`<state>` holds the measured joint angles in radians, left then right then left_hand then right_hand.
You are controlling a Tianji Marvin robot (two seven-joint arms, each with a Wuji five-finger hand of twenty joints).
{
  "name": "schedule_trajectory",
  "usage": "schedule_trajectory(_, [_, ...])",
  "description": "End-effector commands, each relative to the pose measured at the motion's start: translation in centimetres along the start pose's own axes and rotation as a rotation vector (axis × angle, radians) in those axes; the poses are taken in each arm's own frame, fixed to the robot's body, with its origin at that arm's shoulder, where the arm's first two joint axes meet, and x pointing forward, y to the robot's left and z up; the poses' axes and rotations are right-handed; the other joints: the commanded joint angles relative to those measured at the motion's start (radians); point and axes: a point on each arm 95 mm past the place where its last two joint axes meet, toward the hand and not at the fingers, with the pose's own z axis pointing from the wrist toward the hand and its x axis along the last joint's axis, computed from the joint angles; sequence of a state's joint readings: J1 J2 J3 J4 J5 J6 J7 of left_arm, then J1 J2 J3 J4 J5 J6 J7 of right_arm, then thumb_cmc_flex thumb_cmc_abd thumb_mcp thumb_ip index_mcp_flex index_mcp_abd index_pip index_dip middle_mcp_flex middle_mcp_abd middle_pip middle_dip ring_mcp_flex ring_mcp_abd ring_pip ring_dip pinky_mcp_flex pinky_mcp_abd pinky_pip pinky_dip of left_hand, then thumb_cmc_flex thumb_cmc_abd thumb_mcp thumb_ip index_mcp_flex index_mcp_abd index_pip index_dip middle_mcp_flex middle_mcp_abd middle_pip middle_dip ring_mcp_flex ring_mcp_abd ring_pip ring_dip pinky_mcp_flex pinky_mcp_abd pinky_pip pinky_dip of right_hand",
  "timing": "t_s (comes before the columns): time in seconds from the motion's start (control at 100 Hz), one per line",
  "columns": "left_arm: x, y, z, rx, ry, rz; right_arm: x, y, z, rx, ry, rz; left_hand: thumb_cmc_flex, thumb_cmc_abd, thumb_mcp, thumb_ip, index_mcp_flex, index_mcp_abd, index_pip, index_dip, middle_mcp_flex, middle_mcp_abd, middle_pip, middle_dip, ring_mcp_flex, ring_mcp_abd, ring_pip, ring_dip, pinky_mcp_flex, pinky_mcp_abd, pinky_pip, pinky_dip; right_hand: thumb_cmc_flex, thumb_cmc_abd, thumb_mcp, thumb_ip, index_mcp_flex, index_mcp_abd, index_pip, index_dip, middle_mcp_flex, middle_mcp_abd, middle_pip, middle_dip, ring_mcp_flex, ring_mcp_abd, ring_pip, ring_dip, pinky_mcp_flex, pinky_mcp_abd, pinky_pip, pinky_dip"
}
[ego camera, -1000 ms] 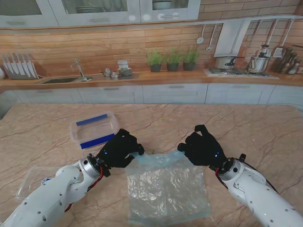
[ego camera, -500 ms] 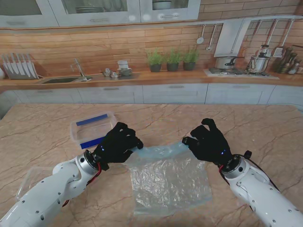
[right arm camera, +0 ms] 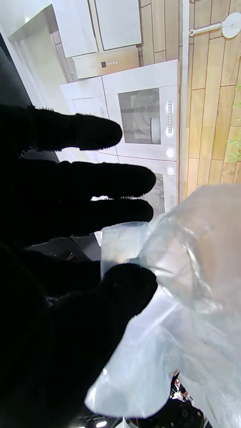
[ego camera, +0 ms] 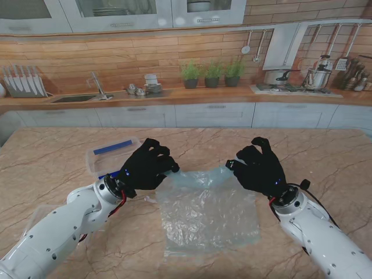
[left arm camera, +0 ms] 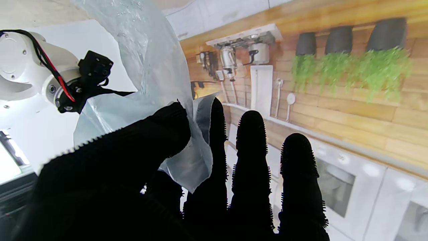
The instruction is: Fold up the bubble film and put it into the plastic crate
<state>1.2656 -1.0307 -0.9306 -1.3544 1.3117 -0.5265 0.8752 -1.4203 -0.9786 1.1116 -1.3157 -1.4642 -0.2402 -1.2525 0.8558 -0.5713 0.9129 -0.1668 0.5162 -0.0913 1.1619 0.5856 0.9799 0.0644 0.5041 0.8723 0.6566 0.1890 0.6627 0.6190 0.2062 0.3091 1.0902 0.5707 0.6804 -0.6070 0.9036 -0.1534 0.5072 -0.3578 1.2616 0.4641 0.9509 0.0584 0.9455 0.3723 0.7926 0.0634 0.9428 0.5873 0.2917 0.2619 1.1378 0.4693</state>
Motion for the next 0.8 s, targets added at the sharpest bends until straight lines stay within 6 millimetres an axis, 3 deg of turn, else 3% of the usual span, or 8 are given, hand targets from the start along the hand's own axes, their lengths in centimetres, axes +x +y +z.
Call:
schedule_trajectory(0.0, [-0.2,-0.8,1.0,0.026,0.017,0.017,-0.3,0.3,0.5,-0.024,-0.007,-0.013,0.003,0.02,-0.003,-0.012,-0.039,-0.021,0.041,0.009,-0.033,-0.024,0.016,0.008,-0.024,-0.019,0.008,0.013,-0.001,-0.023,0.0,-0.009,0.018,0.054,-0.007,0.018,-0.028,-0.005,0.042,0.014,-0.018,0.028,0.03,0.012,-0.036,-0.003,0.018,0.005,-0.022,-0.005,0.028,-0.023])
schedule_trajectory(0.42, [-1.4,-1.6,2.7,0.08,0.003,0.039,-2.1,0.4,0.6,-0.05,-0.038,-0.055,0.02,0.051,-0.048,-0.008,-0.069,-0.018,0.047,0.01,-0.06,-0.026,0.027,0.005,-0.045,-0.026,0.012,0.012,-0.011,-0.039,0.0,-0.01,0.017,0.073,-0.022,0.021,-0.051,-0.012,0.048,0.022,-0.055,0.03,0.027,0.016,-0.067,-0.008,0.012,-0.001,-0.038,-0.014,0.028,-0.026])
schedule_trajectory(0.61, [-0.7,-1.0,1.9,0.087,0.014,0.027,-1.7,0.1,-0.6,-0.027,-0.04,-0.06,0.022,0.05,-0.054,-0.008,-0.07,-0.02,0.055,0.009,-0.06,-0.029,0.034,0.002,-0.045,-0.027,0.017,0.012,-0.014,-0.041,0.002,-0.009,0.013,0.081,-0.029,0.022,-0.061,-0.021,0.052,0.025,-0.082,0.035,0.025,0.02,-0.087,-0.009,0.008,-0.005,-0.045,-0.016,0.029,-0.027])
schedule_trajectory(0.79, [0.9,0.4,0.4,0.012,0.07,-0.012,-0.4,-0.1,-2.9,0.063,-0.006,-0.057,0.013,0.034,-0.03,-0.014,-0.06,-0.024,0.061,0.003,-0.055,-0.031,0.041,-0.008,-0.04,-0.027,0.018,0.008,-0.014,-0.034,0.0,-0.01,0.007,0.071,-0.025,0.023,-0.052,-0.033,0.05,0.022,-0.098,0.037,0.02,0.02,-0.099,-0.01,0.002,-0.01,-0.049,-0.018,0.026,-0.029])
